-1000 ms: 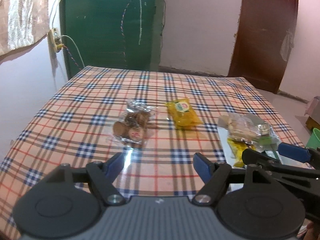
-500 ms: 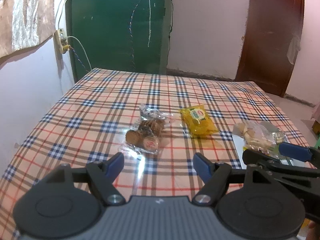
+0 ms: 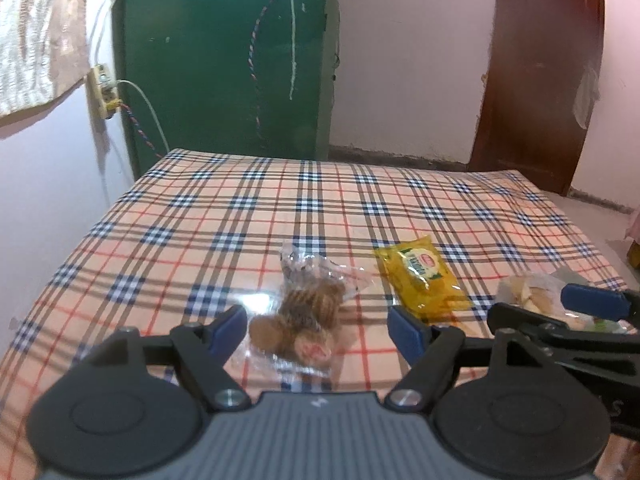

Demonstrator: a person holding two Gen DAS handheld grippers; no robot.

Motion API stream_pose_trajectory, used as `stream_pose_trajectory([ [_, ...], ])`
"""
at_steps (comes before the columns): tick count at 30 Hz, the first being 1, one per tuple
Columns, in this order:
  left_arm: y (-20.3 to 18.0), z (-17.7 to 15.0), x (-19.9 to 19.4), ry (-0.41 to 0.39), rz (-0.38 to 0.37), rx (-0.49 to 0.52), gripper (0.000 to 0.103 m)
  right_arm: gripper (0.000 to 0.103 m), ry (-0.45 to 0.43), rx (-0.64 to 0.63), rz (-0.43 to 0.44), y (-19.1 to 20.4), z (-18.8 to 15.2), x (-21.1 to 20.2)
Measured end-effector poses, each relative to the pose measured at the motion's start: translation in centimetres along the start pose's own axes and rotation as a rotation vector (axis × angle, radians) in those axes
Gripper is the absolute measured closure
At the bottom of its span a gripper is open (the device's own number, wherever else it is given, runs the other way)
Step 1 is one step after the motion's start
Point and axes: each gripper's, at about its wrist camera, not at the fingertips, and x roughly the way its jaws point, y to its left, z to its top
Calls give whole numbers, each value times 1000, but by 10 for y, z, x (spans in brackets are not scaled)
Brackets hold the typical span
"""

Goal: Organize snacks
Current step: 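Move both grippers back toward the remaining snacks, then grasp the clear brown cookie bag with the left gripper while the right grasps the yellow bread pack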

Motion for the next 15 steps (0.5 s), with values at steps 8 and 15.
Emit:
stream_pose_trajectory([
  [8, 2, 2, 59, 63, -9, 93, 7, 0, 50, -11, -17, -8, 5, 49],
  [15, 4, 3, 96, 76, 45, 110, 21, 0, 76, -27, -23, -11, 16, 93],
])
